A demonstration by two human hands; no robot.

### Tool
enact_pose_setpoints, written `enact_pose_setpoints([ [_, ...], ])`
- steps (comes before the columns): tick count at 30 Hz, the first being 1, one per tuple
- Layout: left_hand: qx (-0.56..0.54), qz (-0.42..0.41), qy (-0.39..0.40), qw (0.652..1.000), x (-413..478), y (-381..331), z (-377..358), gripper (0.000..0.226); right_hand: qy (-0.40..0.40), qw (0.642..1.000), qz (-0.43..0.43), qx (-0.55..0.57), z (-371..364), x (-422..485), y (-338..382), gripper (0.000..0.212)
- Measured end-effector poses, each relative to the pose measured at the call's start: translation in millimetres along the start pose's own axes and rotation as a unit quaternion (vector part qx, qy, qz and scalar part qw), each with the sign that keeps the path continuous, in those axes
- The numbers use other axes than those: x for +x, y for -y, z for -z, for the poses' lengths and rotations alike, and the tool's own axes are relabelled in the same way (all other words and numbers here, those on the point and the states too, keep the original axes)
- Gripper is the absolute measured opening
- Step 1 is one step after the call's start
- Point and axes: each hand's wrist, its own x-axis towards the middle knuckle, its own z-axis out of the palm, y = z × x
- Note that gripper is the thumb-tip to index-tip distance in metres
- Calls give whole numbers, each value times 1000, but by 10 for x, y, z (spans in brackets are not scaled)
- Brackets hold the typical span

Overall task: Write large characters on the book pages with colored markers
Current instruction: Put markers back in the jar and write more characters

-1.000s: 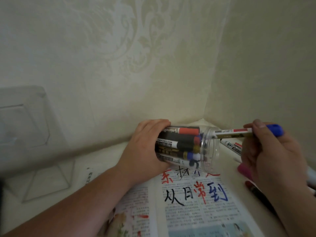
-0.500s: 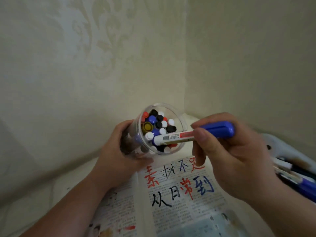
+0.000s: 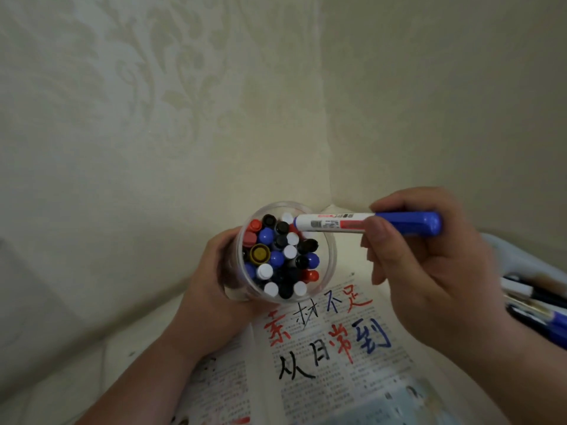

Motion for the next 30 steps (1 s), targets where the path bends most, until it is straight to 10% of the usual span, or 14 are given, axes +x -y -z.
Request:
enact_pose_setpoints([
  [11,-6,6,10,1000,-8,29,-17,93,48,983,36,-176,-23,-19,92,11],
  [30,-25,70,61,995,44,164,-23,96,60,994,-93,15,-149,-21,69,11],
])
